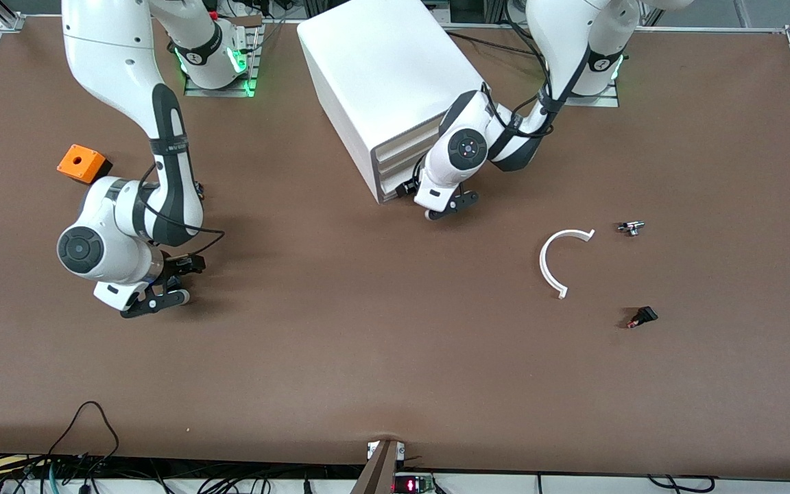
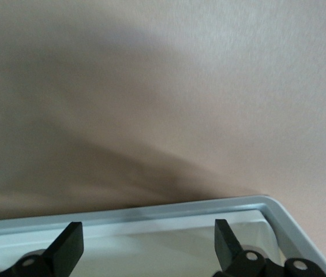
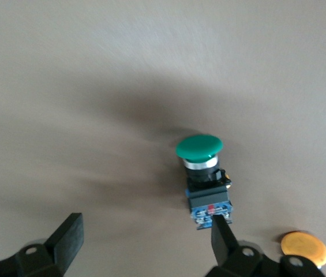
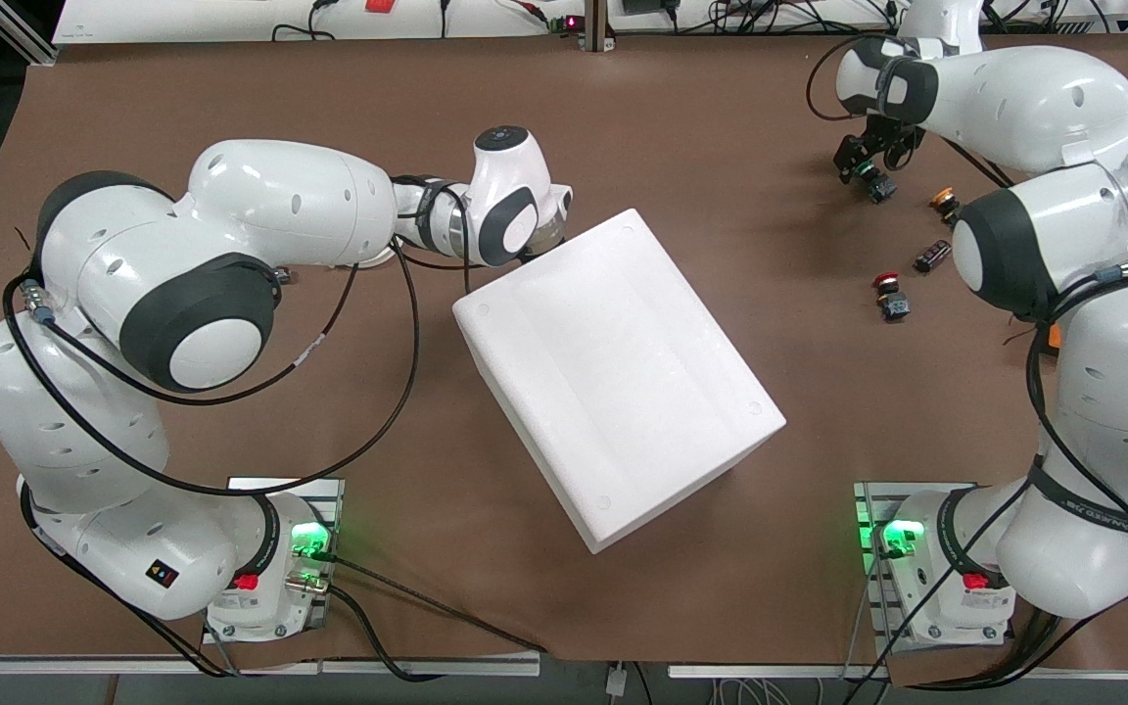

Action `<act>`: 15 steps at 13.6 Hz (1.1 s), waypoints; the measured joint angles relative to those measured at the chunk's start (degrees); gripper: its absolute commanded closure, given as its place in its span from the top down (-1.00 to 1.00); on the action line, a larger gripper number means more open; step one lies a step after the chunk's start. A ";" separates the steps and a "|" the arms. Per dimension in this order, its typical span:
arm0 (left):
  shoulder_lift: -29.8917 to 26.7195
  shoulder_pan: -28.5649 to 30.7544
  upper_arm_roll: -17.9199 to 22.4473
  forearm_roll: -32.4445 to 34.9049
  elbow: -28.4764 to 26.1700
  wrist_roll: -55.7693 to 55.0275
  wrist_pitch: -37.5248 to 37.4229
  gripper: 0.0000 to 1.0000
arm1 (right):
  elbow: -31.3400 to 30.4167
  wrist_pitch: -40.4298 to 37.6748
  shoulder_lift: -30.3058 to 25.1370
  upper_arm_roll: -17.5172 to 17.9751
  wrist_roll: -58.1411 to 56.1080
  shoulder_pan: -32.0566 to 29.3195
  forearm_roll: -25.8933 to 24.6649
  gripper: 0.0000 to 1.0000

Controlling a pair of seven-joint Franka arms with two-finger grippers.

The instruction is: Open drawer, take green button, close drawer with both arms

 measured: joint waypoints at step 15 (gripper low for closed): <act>-1.80 11.11 -0.26 0.02 3.29 8.59 -1.71 1.00 | 6.00 -18.60 -26.58 -0.22 4.45 3.09 -11.69 0.98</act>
